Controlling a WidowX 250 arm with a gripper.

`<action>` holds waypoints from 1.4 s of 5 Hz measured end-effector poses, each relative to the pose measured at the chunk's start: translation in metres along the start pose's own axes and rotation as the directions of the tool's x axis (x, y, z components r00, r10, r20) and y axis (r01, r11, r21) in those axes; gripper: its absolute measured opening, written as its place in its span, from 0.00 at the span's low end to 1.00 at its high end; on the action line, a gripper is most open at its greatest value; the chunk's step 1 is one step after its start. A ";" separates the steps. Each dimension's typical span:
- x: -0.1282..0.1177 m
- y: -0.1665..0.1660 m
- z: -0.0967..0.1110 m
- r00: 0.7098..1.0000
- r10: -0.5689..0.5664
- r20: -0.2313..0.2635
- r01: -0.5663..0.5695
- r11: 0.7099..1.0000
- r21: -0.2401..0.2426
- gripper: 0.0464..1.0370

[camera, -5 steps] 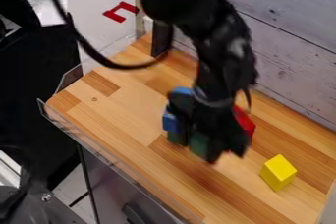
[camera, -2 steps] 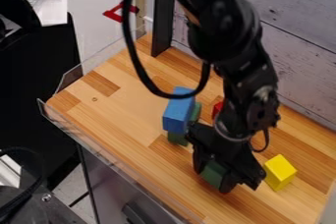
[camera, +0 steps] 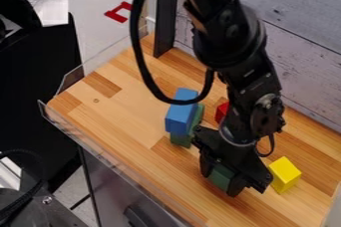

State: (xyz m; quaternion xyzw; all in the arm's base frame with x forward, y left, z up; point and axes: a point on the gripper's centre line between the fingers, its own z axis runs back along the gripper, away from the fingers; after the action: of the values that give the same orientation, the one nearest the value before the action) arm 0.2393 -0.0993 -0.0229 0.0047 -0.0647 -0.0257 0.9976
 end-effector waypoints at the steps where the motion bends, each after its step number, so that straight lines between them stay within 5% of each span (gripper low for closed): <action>1: -0.008 0.006 -0.002 0.998 0.008 -0.055 -0.007 1.000 0.024 0.90; 2: -0.005 0.009 0.015 0.999 0.025 -0.040 -0.024 0.999 0.027 0.96; 4: 0.009 0.024 0.068 0.994 0.080 0.080 -0.082 0.996 0.018 0.96; 7: 0.013 0.075 0.074 0.990 0.142 0.018 -0.143 0.988 0.059 0.96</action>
State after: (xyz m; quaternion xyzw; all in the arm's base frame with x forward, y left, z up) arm 0.2466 -0.0259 0.0533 0.0300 -0.0724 0.0477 0.9958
